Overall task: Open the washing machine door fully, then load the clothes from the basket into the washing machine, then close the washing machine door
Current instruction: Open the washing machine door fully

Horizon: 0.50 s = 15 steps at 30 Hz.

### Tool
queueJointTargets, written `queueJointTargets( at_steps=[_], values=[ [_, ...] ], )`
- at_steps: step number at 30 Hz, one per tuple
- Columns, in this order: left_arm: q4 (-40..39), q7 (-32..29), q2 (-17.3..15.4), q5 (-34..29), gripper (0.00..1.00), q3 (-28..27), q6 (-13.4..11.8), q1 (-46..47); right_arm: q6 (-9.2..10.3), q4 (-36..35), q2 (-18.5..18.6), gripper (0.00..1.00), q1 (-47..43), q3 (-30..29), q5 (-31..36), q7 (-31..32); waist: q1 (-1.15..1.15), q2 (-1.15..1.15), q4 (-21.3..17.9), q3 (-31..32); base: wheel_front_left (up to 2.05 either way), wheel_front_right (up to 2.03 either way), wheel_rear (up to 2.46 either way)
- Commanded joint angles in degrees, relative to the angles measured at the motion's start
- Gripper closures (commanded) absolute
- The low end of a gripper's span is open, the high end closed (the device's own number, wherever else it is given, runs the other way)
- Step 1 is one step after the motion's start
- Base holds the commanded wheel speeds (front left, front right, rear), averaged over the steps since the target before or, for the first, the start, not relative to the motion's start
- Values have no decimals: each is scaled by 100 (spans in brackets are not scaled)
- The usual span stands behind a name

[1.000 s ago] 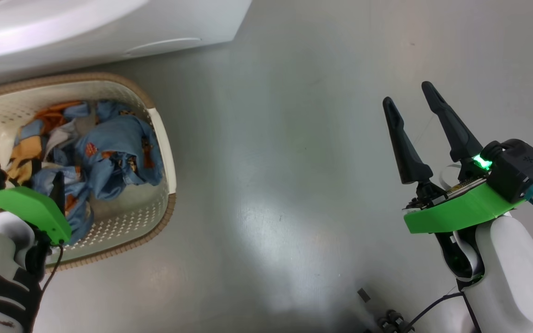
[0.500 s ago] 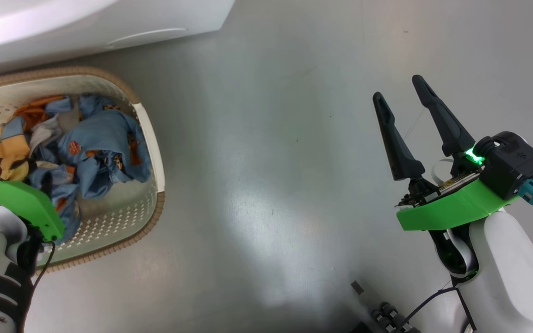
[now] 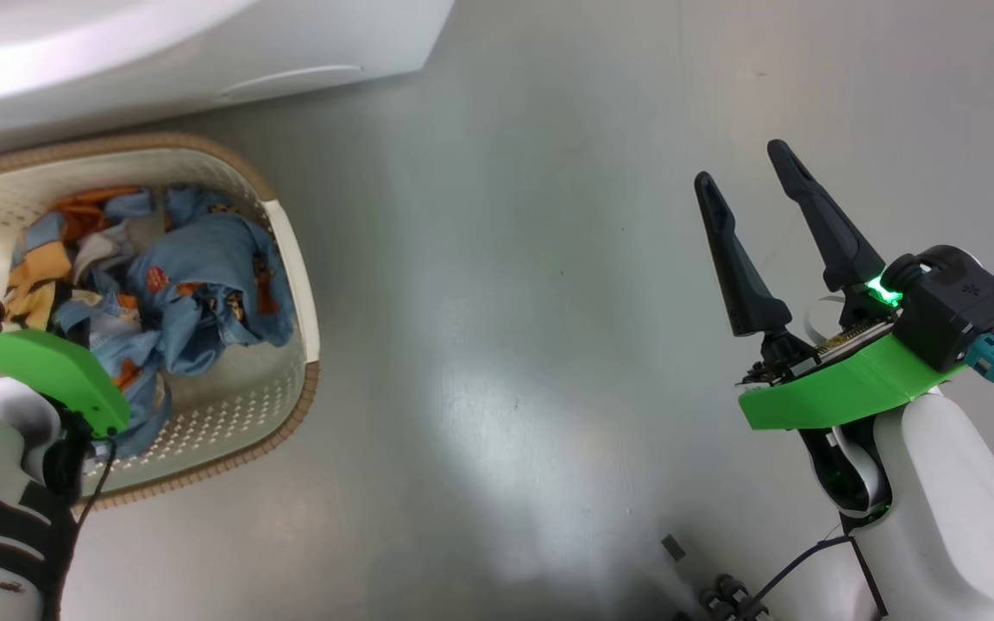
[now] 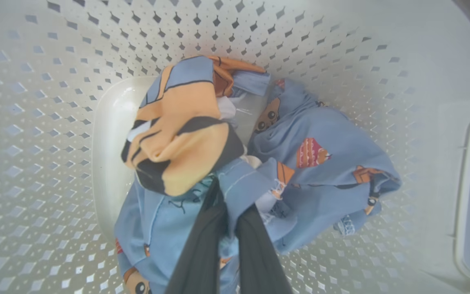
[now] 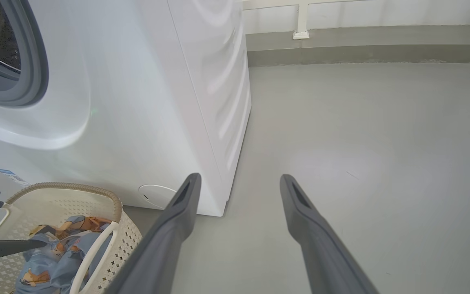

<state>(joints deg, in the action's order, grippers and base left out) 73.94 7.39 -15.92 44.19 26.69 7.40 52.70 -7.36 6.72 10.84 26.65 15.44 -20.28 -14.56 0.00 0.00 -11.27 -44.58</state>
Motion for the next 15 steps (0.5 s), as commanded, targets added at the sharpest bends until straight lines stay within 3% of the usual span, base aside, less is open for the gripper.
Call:
queueJointTargets(
  at_steps=[1,15],
  values=[
    [-6,128,-212,56,100,-141,9,-194,-13,-99,-20,0,-153,119,72,-44,0,0,46,102,0,0,0],
    [-469,737,-27,484,100,-194,9,-834,-13,26,-9,0,-351,35,-13,-44,0,0,222,849,0,0,0]
  ],
)
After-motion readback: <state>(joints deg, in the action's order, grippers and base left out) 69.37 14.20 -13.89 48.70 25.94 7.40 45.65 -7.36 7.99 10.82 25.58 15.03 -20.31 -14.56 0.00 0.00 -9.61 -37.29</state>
